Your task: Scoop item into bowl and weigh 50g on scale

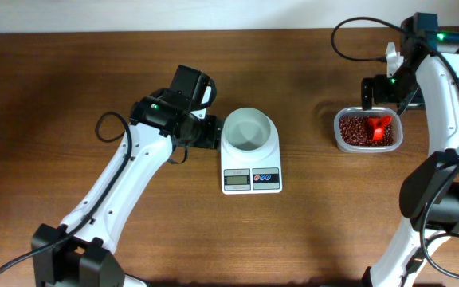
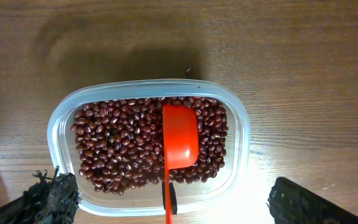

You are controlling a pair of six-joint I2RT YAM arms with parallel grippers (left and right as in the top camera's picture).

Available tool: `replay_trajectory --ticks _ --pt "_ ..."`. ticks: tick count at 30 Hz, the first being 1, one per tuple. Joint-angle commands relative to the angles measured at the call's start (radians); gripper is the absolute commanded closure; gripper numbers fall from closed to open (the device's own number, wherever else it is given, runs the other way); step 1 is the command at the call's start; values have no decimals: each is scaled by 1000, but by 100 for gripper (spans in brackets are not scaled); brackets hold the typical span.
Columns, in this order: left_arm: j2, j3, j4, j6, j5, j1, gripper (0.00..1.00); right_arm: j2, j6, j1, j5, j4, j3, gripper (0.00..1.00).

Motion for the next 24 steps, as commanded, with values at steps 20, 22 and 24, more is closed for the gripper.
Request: replay_trajectory --ticks 20,22,24 --pt "325 -43 150 496 -418 -542 100 -3 7 -7 5 0 26 1" --pt "362 -45 183 496 -443 -552 100 -3 7 -7 5 0 26 1" --pt "382 -51 236 515 -464 -561 100 -3 7 -7 5 0 26 1"
